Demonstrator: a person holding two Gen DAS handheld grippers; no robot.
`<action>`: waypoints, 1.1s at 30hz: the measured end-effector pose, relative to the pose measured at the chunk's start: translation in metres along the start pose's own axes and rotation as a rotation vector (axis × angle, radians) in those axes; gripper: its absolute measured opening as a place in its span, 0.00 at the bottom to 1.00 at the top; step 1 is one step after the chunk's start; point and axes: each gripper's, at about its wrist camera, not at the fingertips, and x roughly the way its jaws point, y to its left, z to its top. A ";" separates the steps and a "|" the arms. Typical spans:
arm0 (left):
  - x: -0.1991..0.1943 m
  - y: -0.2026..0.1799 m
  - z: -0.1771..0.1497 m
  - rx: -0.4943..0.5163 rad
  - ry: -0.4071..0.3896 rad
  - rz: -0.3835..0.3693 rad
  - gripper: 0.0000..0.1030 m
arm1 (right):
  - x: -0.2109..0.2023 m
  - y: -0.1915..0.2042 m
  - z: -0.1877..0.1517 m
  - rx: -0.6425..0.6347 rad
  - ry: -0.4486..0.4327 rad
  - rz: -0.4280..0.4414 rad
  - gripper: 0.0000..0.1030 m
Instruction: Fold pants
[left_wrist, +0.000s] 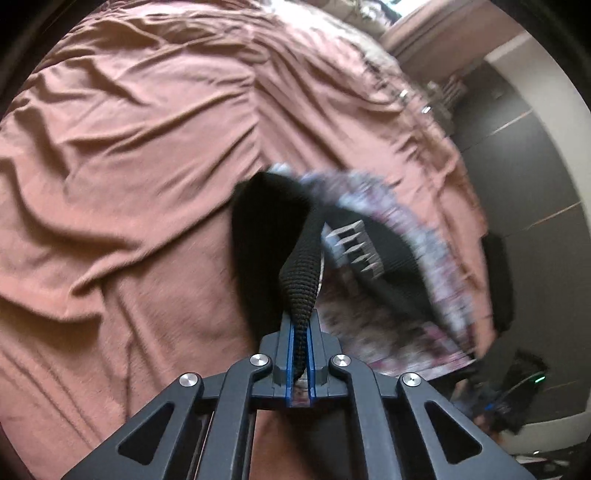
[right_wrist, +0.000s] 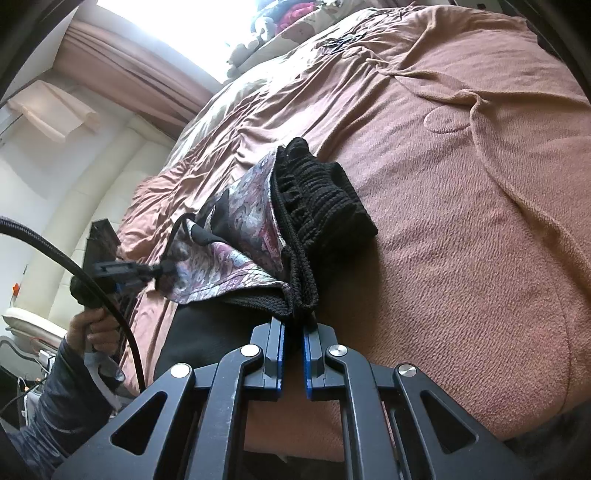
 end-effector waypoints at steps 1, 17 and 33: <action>-0.004 -0.004 0.005 -0.002 -0.011 -0.015 0.05 | 0.000 0.000 0.000 0.001 0.000 0.001 0.04; -0.004 -0.060 0.089 -0.070 -0.095 -0.168 0.05 | -0.012 -0.003 0.004 -0.017 -0.012 0.009 0.04; 0.063 -0.086 0.123 -0.107 -0.028 -0.174 0.05 | -0.014 -0.014 -0.002 0.041 0.022 0.028 0.04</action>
